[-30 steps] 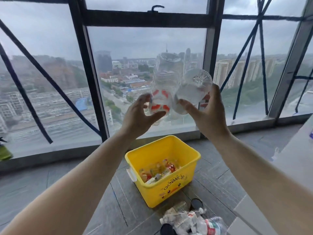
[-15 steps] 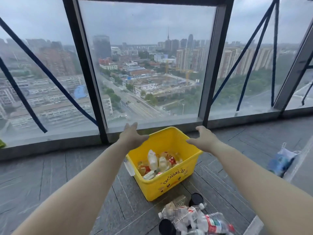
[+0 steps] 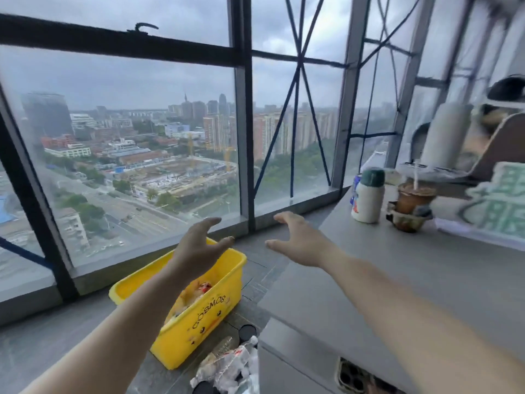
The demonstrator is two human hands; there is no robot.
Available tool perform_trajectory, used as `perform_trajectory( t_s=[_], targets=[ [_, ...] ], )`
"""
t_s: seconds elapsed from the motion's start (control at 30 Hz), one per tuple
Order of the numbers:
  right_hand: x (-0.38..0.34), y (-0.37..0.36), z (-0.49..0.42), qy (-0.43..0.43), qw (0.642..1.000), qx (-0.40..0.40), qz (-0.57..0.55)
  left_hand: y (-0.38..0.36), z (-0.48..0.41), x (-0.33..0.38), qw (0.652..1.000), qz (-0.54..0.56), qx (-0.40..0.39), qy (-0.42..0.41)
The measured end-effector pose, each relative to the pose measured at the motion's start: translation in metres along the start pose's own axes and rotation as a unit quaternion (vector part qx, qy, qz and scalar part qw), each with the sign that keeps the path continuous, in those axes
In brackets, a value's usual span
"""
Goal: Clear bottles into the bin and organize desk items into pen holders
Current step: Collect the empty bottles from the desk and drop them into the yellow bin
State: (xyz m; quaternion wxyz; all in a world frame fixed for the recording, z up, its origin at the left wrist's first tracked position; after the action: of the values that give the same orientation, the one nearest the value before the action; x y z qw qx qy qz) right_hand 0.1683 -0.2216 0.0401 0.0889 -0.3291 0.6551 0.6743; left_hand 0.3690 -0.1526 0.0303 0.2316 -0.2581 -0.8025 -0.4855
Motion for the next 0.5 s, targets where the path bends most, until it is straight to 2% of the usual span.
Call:
perform_trajectory(
  t_s=[0.1, 0.23, 0.5],
  targets=[
    [0.053, 0.06, 0.053, -0.039, 0.997, 0.067, 0.01, -0.048, 0.004, 0.063, 0.997, 0.041, -0.027, -0.059],
    [0.131, 0.136, 0.133, -0.135, 0.98, 0.144, 0.023, -0.121, 0.007, 0.153, 0.984, 0.063, -0.074, -0.149],
    [0.282, 0.244, 0.318, -0.337, 0.906, 0.253, 0.031, -0.263, 0.044, 0.332, 0.928, 0.142, -0.193, -0.284]
  ],
)
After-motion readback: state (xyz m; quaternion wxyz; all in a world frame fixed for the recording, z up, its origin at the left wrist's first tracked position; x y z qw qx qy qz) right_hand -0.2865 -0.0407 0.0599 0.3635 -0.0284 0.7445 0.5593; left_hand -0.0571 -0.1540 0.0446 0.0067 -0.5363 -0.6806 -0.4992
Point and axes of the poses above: each hand's wrist, its own z-axis away from the middle knuckle, its own y-axis out of the back of the hand, x = y × z, the point moved 2 cm from there along -z, towards the middle knuckle, and after that the axes turned 12 degrees about -y, right-handed, at the moved point
